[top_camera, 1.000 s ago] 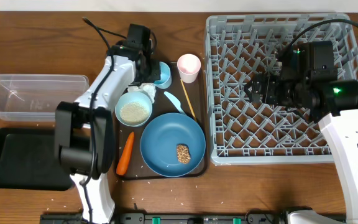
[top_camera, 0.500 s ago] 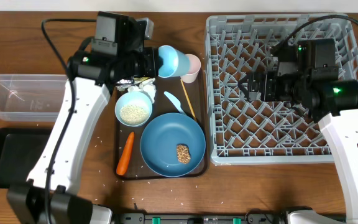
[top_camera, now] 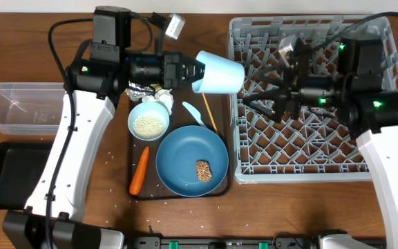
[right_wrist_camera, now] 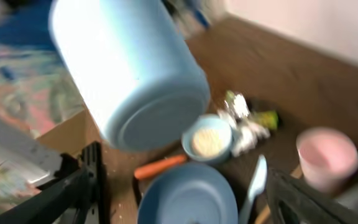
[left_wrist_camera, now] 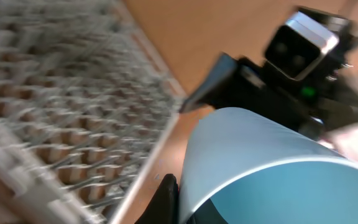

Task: Sort waste into correct bins and load items into the dishwasher rack
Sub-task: 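Pass the light-blue cup from the left gripper to the right gripper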

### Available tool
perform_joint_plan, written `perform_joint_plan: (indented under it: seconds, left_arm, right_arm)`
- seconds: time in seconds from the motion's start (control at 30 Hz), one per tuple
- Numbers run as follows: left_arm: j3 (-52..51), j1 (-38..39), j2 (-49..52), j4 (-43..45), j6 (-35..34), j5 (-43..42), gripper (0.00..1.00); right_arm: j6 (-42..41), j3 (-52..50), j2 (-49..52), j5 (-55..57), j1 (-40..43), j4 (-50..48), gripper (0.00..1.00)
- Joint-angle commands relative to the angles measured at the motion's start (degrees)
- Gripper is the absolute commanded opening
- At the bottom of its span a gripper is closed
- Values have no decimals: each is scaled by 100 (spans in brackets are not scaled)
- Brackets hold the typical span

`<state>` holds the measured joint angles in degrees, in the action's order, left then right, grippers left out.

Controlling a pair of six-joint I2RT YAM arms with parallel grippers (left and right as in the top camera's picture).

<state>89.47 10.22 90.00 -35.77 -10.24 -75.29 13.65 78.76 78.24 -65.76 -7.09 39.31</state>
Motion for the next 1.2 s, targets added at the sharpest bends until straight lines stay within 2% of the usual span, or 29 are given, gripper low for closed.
perform_joint_plan:
  seconds: [0.0,0.1,0.2,0.4,0.63,0.87,0.93,1.07,1.17]
  left_arm:
    - [11,-28,-42,83,96,-1169,6]
    - [11,-28,-42,98,94,-1196,6]
    - [11,-28,-42,168,90,-1484,6]
    - [11,-24,-42,166,-13,-1480,6]
    - [11,-24,-42,166,-13,-1480,6]
    - [11,-24,-42,166,-13,-1471,6]
    - [11,-24,-42,166,-11,-1471,6]
    - [11,-24,-42,166,-13,-1471,7]
    - [11,-24,-42,166,-13,-1471,7]
  right_arm:
    - [496,85,-212,-1193,26,-249,91]
    - [540,85,-260,-1565,22,-560,92]
    - [525,85,-258,-1508,-42,-721,92]
    - [527,85,-254,-1394,-334,-850,95]
    - [501,85,-254,-638,-855,-1281,94]
    - [278,85,-254,-151,-1025,-1622,78]
    - [192,85,-254,-146,-1023,-1755,66]
    - [-192,85,-254,175,-1023,-1917,52]
    - [-339,85,-254,286,-1023,-1917,50]
